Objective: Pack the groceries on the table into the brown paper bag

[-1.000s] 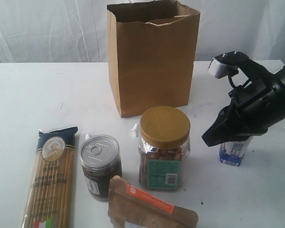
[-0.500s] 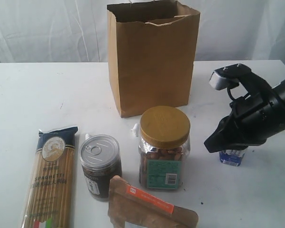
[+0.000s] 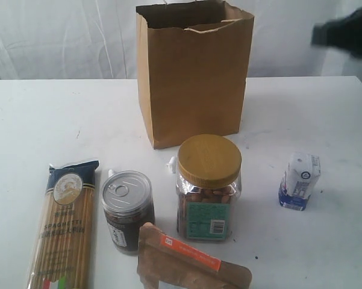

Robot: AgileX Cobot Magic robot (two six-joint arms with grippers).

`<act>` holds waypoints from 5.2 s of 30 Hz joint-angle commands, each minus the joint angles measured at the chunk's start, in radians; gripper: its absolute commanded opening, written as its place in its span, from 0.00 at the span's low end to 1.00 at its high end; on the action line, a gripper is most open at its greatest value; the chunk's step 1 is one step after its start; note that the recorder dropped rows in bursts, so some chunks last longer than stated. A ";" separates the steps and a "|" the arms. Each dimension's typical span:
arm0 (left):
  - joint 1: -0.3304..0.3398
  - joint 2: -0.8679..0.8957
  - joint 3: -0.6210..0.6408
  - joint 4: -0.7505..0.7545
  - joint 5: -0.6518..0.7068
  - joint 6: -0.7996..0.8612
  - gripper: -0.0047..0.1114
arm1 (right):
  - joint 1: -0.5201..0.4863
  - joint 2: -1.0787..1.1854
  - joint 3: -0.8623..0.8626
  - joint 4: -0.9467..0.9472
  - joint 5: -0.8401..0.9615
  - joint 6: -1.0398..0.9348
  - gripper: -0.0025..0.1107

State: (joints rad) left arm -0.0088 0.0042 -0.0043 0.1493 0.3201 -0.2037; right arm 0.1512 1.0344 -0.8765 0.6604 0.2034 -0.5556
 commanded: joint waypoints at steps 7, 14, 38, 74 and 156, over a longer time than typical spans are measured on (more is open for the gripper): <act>-0.004 -0.004 0.004 0.001 0.022 -0.002 0.04 | 0.005 -0.118 -0.004 -0.007 -0.080 -0.052 0.02; -0.004 -0.004 0.004 0.072 -0.005 0.076 0.04 | 0.005 -0.105 0.078 -0.106 0.016 -0.050 0.02; -0.004 0.092 -0.091 -0.489 -1.009 -0.139 0.04 | -0.255 -0.065 0.226 -0.175 0.073 0.263 0.02; -0.078 1.375 -0.369 1.364 -1.277 -0.795 0.94 | -0.255 -0.065 0.320 -0.191 0.398 0.148 0.02; -0.395 1.369 -0.721 -0.012 -1.292 -0.128 0.04 | -0.255 -0.065 0.320 -0.185 0.402 0.148 0.02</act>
State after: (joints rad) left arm -0.4163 1.4217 -0.6668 0.2794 -0.9186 -0.3359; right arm -0.0985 0.9744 -0.5645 0.4725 0.6087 -0.4020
